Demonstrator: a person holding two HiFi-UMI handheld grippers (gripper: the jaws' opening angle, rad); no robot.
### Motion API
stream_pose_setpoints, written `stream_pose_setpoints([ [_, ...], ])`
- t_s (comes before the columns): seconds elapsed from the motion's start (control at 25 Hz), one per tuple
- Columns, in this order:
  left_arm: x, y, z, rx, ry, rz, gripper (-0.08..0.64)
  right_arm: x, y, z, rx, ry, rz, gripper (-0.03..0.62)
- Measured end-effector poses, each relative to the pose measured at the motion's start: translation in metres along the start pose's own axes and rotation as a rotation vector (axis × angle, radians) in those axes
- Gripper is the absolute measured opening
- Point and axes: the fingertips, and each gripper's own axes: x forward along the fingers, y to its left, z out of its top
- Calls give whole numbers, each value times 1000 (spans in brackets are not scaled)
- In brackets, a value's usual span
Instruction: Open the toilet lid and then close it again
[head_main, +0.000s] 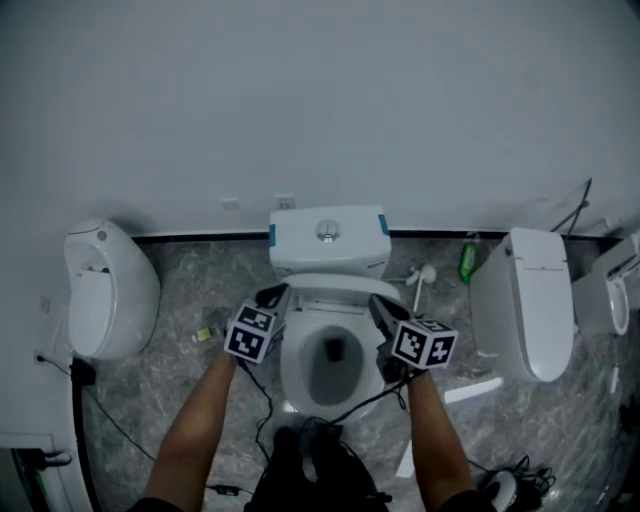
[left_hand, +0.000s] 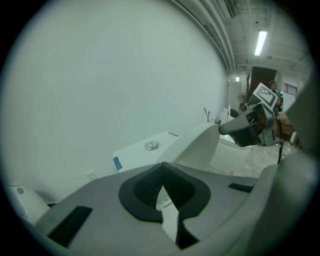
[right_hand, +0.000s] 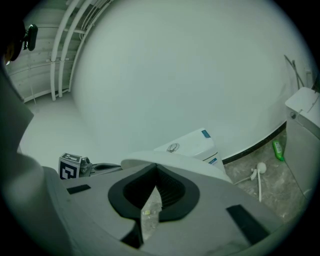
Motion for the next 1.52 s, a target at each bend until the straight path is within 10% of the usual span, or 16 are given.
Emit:
stream_pose_setpoints([
  [1.52, 17, 24, 14, -29, -43, 41, 6, 30, -15, 14, 69, 44, -18, 12],
])
